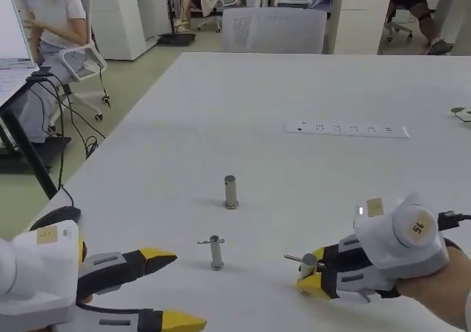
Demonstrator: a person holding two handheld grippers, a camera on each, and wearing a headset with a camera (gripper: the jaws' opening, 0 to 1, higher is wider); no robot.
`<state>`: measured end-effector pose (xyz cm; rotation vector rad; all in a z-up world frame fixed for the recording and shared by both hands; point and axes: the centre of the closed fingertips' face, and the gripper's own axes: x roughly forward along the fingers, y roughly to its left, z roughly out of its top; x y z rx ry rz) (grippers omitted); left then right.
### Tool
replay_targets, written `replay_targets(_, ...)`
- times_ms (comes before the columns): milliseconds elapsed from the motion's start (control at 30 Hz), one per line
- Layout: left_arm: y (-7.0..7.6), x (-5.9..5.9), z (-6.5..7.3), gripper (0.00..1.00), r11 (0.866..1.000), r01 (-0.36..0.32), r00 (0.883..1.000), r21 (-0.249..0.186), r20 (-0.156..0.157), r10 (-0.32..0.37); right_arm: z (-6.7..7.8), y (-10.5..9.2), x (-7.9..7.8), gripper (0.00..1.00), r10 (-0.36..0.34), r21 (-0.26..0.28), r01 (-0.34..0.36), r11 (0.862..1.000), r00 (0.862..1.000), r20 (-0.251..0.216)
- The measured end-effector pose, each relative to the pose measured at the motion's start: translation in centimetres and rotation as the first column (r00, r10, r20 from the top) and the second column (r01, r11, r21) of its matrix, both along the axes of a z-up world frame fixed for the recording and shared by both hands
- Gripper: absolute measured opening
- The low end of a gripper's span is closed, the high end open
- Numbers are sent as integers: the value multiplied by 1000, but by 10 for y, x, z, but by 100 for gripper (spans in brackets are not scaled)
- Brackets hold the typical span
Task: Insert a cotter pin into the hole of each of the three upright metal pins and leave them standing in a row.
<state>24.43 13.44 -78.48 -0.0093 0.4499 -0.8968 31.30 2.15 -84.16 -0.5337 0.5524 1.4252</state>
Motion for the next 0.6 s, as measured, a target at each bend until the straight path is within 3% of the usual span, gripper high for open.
replay_targets(600, 3, -1, -1, 64, 1000, -12, 1000, -12, -1, 12, 1, 37, 13, 13, 106, -1, -106, 994, 994, 4)
